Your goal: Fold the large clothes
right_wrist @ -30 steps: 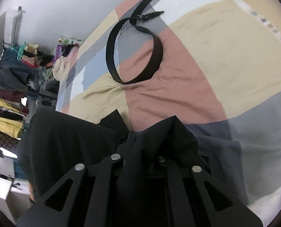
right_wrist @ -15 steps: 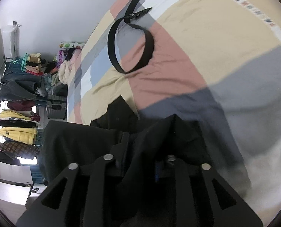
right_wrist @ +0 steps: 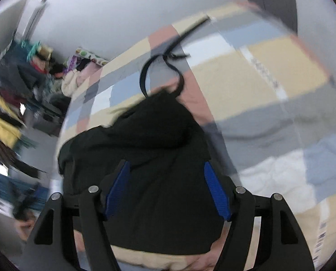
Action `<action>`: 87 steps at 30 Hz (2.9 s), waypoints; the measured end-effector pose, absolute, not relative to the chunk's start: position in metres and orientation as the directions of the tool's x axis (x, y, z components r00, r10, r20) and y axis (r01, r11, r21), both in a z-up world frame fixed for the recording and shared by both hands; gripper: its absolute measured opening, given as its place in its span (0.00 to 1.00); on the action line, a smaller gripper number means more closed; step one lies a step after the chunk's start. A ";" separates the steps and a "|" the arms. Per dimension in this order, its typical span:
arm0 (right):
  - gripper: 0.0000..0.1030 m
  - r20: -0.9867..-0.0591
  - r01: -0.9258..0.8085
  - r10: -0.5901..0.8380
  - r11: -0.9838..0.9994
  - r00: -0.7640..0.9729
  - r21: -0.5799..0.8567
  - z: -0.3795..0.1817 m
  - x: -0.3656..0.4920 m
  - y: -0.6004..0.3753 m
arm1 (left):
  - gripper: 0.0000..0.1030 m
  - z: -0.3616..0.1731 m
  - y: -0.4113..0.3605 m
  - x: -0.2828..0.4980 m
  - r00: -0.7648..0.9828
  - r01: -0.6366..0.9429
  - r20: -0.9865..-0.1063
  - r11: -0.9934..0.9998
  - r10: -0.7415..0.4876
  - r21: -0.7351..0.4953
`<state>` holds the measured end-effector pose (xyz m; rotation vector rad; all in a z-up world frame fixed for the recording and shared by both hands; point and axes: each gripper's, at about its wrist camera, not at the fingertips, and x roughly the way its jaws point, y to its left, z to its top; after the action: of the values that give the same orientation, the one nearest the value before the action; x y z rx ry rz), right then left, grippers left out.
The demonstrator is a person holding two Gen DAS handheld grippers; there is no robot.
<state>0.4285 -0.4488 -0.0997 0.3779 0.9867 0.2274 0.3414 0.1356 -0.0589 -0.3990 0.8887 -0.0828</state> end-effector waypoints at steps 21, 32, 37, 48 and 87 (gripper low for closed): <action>0.75 -0.644 -0.197 0.245 0.969 0.725 0.148 -0.188 0.458 -0.275 | 0.64 -0.151 -0.001 0.418 0.673 0.025 -0.725 0.984 -0.146 -0.175; 0.81 -0.700 -0.195 0.249 0.968 0.669 0.158 -0.214 0.497 -0.260 | 0.67 -0.174 -0.004 0.449 0.645 0.011 -0.760 0.995 -0.081 -0.098; 0.82 -0.711 -0.193 0.230 0.972 0.665 0.135 -0.225 0.513 -0.253 | 0.69 -0.186 -0.006 0.465 0.656 -0.008 -0.753 0.998 -0.045 -0.066; 0.82 -0.687 -0.194 0.202 0.977 0.698 0.090 -0.239 0.518 -0.246 | 0.70 -0.200 -0.009 0.471 0.672 -0.015 -0.740 0.999 -0.012 -0.030; 0.98 -0.678 -0.109 0.143 0.990 0.721 0.092 -0.227 0.484 -0.336 | 0.70 -0.191 0.040 0.419 0.734 -0.060 -0.675 0.997 0.078 0.050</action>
<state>0.4842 -0.3361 -0.2268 0.0468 0.7532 0.1393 0.4186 0.0403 -0.1914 0.0255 0.7427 0.0756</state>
